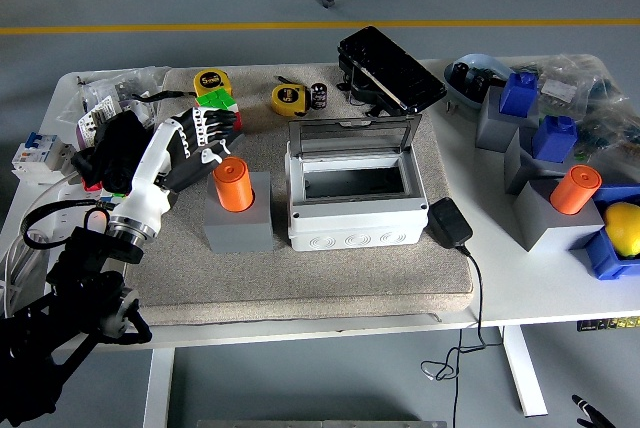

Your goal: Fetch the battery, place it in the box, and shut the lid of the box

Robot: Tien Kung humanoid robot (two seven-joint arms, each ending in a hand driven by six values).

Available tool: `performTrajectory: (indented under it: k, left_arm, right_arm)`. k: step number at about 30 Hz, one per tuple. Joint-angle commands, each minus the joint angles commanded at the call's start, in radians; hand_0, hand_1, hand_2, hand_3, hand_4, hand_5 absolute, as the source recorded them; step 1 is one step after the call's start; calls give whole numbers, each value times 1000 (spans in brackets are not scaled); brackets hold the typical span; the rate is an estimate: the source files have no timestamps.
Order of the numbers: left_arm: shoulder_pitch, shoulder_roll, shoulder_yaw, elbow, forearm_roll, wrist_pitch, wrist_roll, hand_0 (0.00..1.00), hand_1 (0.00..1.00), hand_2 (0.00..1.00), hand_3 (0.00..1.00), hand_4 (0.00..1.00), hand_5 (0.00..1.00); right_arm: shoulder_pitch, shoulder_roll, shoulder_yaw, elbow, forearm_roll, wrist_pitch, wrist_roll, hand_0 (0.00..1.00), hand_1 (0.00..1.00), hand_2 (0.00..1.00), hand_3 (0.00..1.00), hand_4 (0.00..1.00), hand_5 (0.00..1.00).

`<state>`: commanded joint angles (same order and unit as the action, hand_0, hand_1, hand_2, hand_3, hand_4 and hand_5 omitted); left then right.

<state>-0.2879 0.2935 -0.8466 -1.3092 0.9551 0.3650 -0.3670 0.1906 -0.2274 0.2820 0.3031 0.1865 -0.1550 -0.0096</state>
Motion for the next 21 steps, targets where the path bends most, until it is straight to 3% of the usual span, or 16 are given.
performTrajectory:
  k: [7, 18, 19, 21]
  left_arm:
    - [1, -4, 31, 19, -9, 7, -17, 691, 716, 702, 649, 998, 460]
    - [-6, -3, 73, 33, 23, -11, 32, 683, 708, 693, 636, 998, 421]
    - [-9, -3, 78, 36, 22, -10, 33, 672, 692, 683, 616, 998, 253]
    - [-13, -3, 85, 39, 24, -7, 37, 672, 692, 683, 616, 998, 253]
  right_arm:
    - [-3, 0, 0, 0, -2, 0, 0, 582, 639, 663, 577, 939, 506]
    - [-9, 1, 9, 0, -2, -1, 2, 582, 639, 663, 578, 939, 506]
    - [-9, 1, 9, 0, -1, -1, 3, 583, 640, 662, 577, 939, 506]
    - [-8, 1, 12, 0, -2, -1, 3, 583, 640, 662, 577, 939, 506]
